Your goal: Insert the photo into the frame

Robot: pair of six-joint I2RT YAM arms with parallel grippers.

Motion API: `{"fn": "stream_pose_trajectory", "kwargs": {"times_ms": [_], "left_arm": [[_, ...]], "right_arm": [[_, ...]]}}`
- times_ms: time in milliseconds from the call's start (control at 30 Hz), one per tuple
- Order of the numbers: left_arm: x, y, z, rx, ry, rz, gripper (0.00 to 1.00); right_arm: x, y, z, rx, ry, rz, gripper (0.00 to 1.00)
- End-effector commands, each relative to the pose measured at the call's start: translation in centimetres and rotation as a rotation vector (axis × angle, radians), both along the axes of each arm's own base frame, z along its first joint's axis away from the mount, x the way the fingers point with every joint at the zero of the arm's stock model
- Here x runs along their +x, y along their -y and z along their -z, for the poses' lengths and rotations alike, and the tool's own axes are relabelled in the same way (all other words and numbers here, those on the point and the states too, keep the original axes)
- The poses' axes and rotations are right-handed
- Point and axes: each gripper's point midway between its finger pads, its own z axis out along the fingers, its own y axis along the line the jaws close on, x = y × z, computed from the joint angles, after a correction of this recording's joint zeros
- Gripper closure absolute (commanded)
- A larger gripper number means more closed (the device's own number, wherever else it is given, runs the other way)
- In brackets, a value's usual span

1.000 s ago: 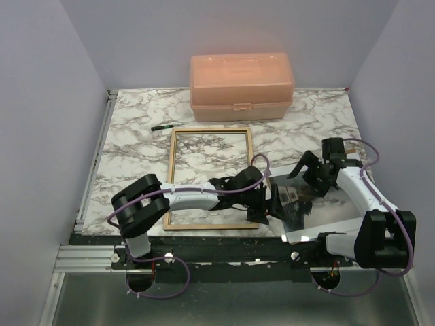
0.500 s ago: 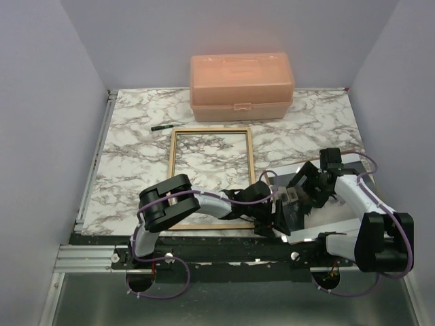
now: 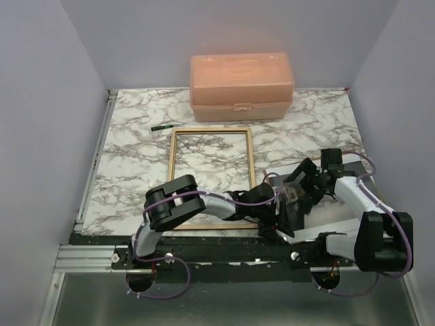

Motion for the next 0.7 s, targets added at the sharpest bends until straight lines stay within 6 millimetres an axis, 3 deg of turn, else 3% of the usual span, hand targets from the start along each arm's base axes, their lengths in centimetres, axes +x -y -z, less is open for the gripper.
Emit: {"fn": "stream_pose_trajectory", "kwargs": {"times_ms": [0,267,400,667], "left_arm": [[-0.3,-0.7,2.2,0.035,-0.026,-0.023,0.33],[-0.1,0.2,2.3,0.012,-0.009,-0.031,0.43],[-0.2,0.0,2.3,0.001,-0.006,-0.043,0.53],[-0.2,0.1,2.1,-0.012,0.01,-0.043,0.92]], "right_arm": [[-1.2,-0.6,1.6,0.037,-0.046,-0.005,0.0],[-1.9,-0.9,0.6,0.054,-0.029,-0.009,0.0],[-1.9,-1.0,-0.7,0.063,0.003,-0.011,0.0],[-1.3,-1.3,-3.3,0.076,0.061,-0.028,0.0]]}}
